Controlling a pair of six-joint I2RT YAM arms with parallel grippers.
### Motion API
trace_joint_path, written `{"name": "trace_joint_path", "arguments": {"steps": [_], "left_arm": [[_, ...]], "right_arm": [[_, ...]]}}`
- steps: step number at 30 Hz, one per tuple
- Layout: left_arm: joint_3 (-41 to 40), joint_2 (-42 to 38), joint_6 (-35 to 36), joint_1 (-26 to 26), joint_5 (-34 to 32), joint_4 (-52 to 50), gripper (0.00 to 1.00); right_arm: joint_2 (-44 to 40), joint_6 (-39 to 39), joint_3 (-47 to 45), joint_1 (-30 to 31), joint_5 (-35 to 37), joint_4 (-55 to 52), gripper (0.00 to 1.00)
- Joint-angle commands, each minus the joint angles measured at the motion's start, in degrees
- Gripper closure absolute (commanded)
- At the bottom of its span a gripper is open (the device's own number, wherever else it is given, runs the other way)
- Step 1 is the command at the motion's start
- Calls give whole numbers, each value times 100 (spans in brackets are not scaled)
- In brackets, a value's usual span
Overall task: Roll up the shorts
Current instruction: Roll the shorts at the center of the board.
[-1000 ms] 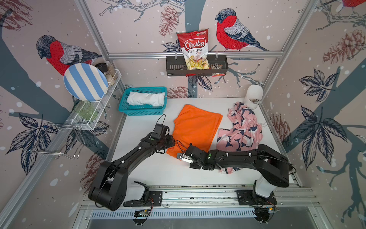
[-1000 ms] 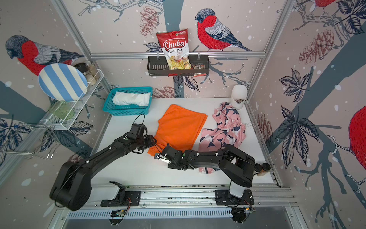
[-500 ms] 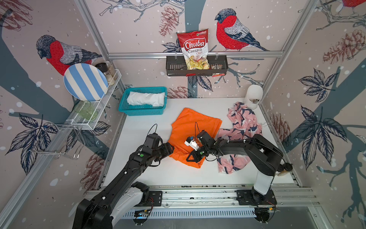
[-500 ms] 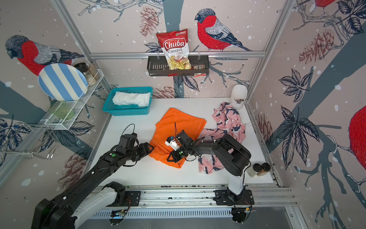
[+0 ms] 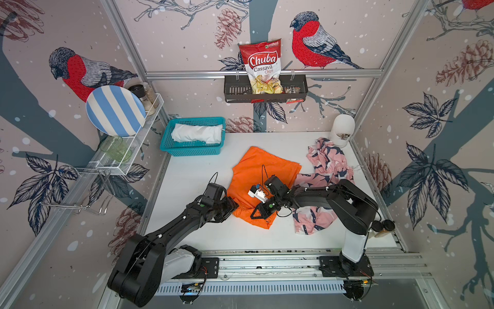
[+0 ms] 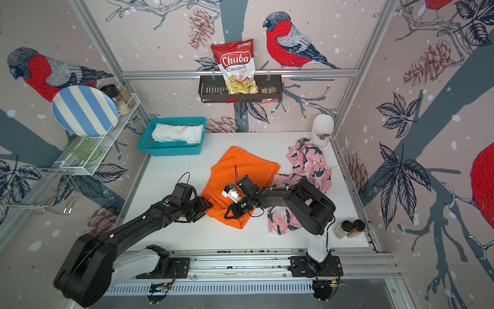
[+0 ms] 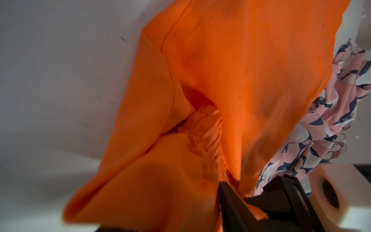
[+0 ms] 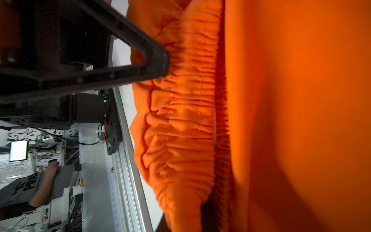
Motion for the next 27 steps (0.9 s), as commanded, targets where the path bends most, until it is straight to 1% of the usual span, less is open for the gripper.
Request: {"name": "trace_joint_path", "arguments": {"steps": [1,3,5,7,9,12,15,17,20,27], "left_arm": [[125,305,344,-7,-136,23,63],[102,322,406,1,-161,27,76],[92,280,442,-1,-136,28,84],[99,226,446,2,-119,10,85],[111,183,454,0,-117,-28,86],[104,144,468,0,-99,-65,86],[89,109,448,-3,-80,-77,86],[97,104,423,-4,-52,-69,85],[118,98,428,2,5,-62,85],[76,117,419,-2,22,-44,85]], "right_arm": [[-281,-374,34,186,923,-534,80],[-566,-632,70,458,1789,-708,65],[-863,-813,74,687,2733,-825,54],[-1175,-1000,102,939,3852,-944,41],[-1482,-1443,133,1361,5021,-1005,28],[-1819,-2232,89,2026,6196,-792,16],[-1900,-2974,-49,2632,6718,-341,8],[-1763,-3195,-125,2872,6878,-41,4],[-1365,-3319,-154,2999,7013,155,3],[-397,-3684,-441,3040,7369,843,0]]}}
